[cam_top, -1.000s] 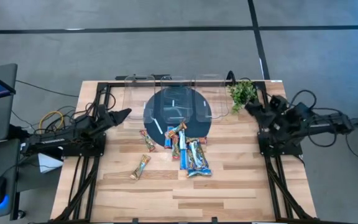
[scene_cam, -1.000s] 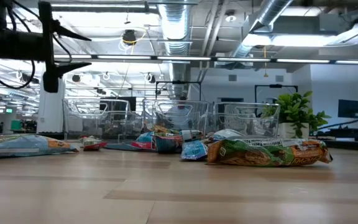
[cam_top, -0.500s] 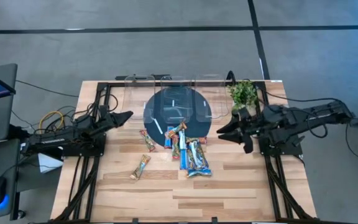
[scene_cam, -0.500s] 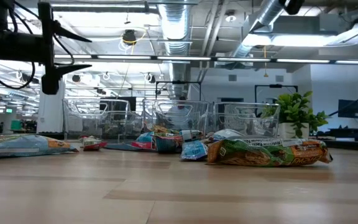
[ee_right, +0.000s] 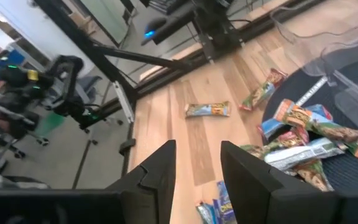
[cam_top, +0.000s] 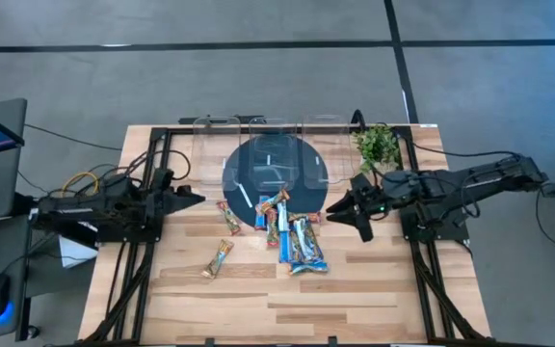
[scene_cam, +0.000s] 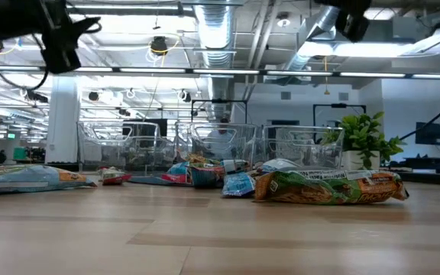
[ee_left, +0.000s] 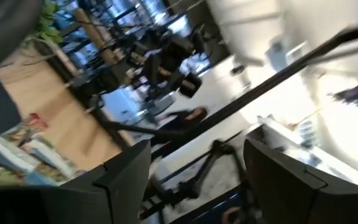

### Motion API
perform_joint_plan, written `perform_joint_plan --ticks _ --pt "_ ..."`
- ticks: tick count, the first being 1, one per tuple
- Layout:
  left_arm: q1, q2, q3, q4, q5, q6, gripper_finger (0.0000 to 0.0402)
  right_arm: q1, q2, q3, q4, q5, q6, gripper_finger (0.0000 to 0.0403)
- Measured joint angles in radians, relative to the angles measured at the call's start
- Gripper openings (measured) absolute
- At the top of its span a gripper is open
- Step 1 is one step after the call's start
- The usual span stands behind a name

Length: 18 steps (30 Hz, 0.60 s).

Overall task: Pick and place Granola Bars by type
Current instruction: Put the yellow granola bar into the middle transparent bin

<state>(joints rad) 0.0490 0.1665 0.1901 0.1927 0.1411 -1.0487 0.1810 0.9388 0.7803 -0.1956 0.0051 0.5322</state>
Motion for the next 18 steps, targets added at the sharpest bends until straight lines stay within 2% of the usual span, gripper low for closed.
perform_joint_plan --ticks 5,12,15,18 --pt "-0.07 0.204 0.195 -0.133 -0.02 0.145 0.0251 -0.019 0.004 0.0 0.016 -0.003 -0.01 0.0118" --pt "-0.153 0.542 0.495 -0.708 -0.035 0.295 0.0251 -0.035 0.003 0.0 0.001 -0.004 -0.052 0.0118" --pt "-0.187 0.674 0.564 -0.904 -0.056 0.333 0.0251 -0.034 0.011 0.0 -0.021 -0.004 -0.062 0.0118" --pt "-0.221 0.773 0.582 -0.962 -0.03 0.327 0.0251 -0.034 0.012 -0.001 -0.042 -0.005 -0.062 0.0118"
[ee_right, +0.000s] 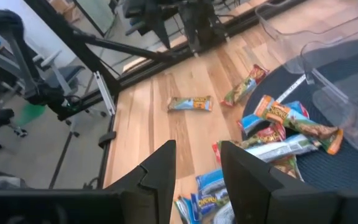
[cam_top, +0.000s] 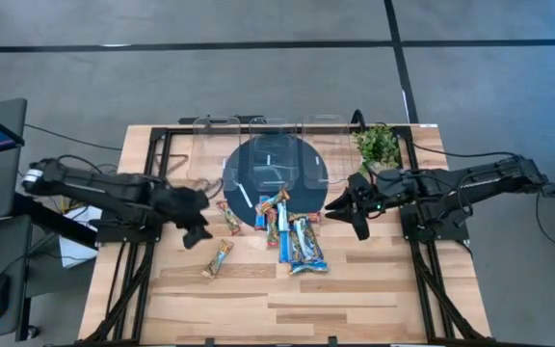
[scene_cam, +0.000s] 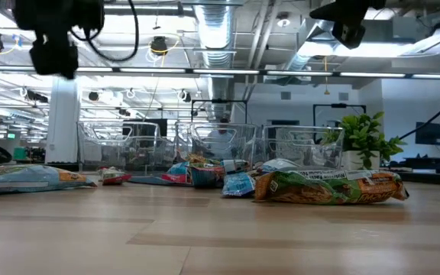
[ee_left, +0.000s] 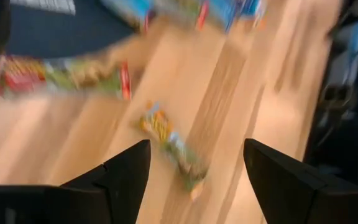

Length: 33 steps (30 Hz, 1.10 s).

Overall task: Pick and place Granola Bars by type
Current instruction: Put the yellow granola bar into the middle transparent bin

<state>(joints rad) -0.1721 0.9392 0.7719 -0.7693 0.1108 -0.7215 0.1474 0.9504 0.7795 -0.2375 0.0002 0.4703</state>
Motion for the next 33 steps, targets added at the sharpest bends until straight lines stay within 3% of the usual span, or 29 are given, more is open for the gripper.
perform_joint_plan --ticks 4,10,18,24,33 --pt "-0.057 0.116 0.0 0.01 0.011 -0.097 0.0251 0.003 0.0 0.0 -0.027 0.0 0.0 0.0118" --pt "-0.166 0.276 0.0 0.058 -0.05 -0.236 0.0251 0.003 -0.001 0.0 -0.111 0.0 -0.007 0.0118" --pt "-0.285 0.433 0.0 0.09 -0.194 -0.43 0.0251 0.003 -0.001 0.0 -0.167 0.0 -0.07 0.0118" --pt "-0.311 0.506 0.001 0.151 -0.239 -0.532 0.0251 0.003 -0.001 0.0 -0.186 0.0 -0.09 0.0118" --pt "-0.311 0.61 0.001 0.175 -0.225 -0.578 0.0251 0.003 -0.001 0.0 -0.197 0.0 -0.105 0.0118"
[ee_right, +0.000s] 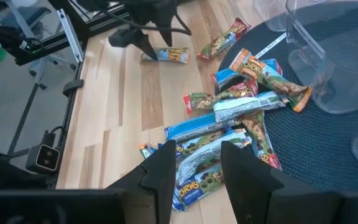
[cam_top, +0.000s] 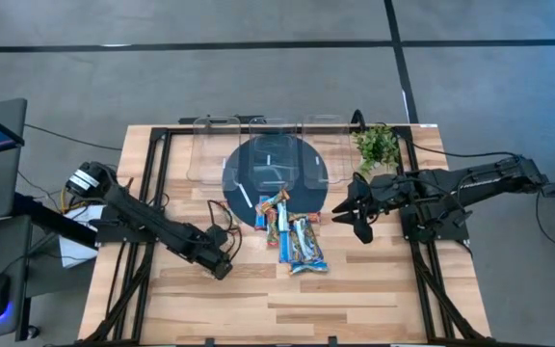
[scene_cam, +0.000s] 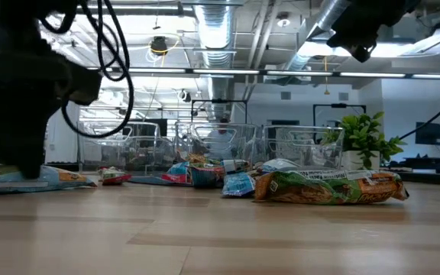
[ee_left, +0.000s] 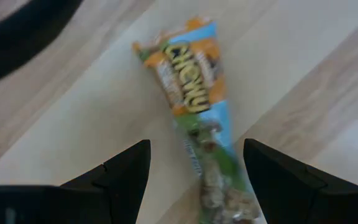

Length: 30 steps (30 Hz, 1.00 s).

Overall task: Pick and place Granola Bars by type
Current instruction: Put the yellow granola bar into the middle transparent bin

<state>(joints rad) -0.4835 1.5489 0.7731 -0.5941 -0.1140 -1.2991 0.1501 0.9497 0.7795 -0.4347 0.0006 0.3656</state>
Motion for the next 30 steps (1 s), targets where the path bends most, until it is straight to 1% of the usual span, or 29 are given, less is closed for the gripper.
perform_joint_plan --ticks 5,10,13,19,22,25,30 --pt "0.0 0.036 0.005 0.001 0.022 -0.006 0.0251 0.0 0.0 0.0 0.001 0.0 0.0 0.0118" --pt "0.0 0.034 0.004 -0.003 0.027 -0.005 0.0246 0.0 0.0 0.0 0.002 0.0 0.0 0.0118" --pt "0.001 0.033 0.003 -0.017 0.03 0.004 0.0218 0.0 0.0 0.0 0.002 0.005 0.0 0.0118" --pt "0.002 0.033 0.001 -0.033 0.032 0.034 0.0118 -0.002 0.0 0.0 0.003 0.006 0.0 0.0118" --pt "0.002 0.033 0.001 -0.036 0.031 0.037 0.0086 -0.002 0.0 0.0 0.003 0.008 0.0 0.0118" --pt "0.002 0.033 0.0 -0.035 0.034 0.054 0.0071 -0.002 0.0 0.0 0.003 0.008 0.0 0.0118" --pt "0.002 0.027 0.01 -0.029 0.051 0.078 0.0068 -0.002 0.0 0.0 0.003 0.008 0.0 0.0118"
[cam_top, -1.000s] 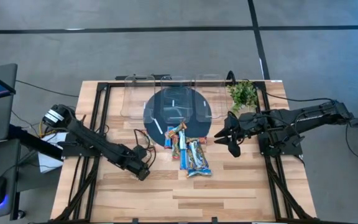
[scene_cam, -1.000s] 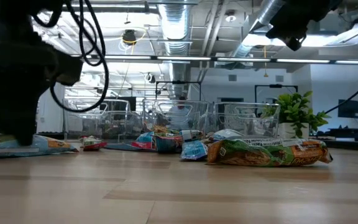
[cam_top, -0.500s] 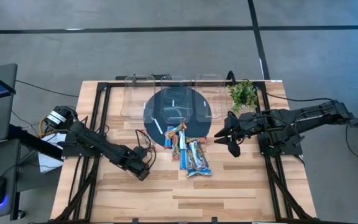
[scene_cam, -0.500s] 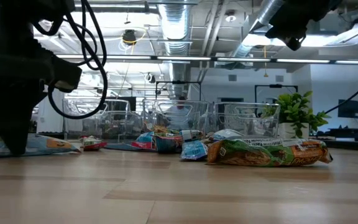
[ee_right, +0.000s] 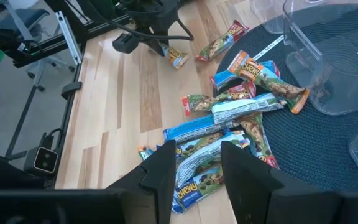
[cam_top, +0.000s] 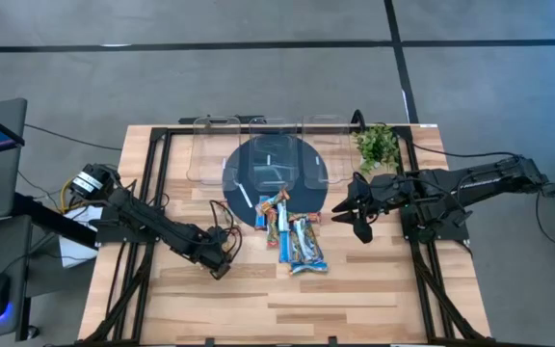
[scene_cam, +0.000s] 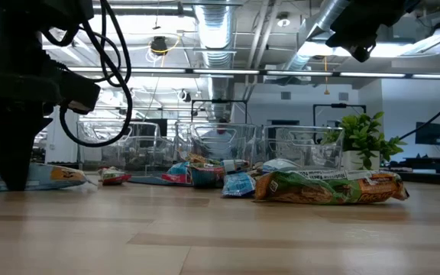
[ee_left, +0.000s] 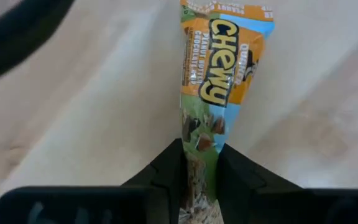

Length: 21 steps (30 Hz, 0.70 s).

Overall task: Pick and place Granola Bars by type
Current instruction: Put the yellow granola bar into the middle transparent bin

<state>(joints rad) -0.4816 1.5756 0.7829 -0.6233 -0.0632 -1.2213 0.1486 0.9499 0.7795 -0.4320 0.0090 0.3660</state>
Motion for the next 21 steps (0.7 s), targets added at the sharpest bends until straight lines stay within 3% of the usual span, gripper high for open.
perform_joint_plan --ticks 4,11,21 --pt "0.005 -0.036 0.035 0.03 0.033 0.078 0.0068 -0.002 0.0 0.0 0.0 0.0 -0.002 0.0118" --pt "0.064 -0.108 0.114 0.016 -0.009 0.216 0.0068 -0.03 0.0 0.0 -0.001 0.0 -0.008 0.0118" --pt "0.236 -0.195 0.243 0.02 -0.371 0.51 0.0068 -0.059 0.0 0.0 0.015 0.0 -0.009 0.0118"
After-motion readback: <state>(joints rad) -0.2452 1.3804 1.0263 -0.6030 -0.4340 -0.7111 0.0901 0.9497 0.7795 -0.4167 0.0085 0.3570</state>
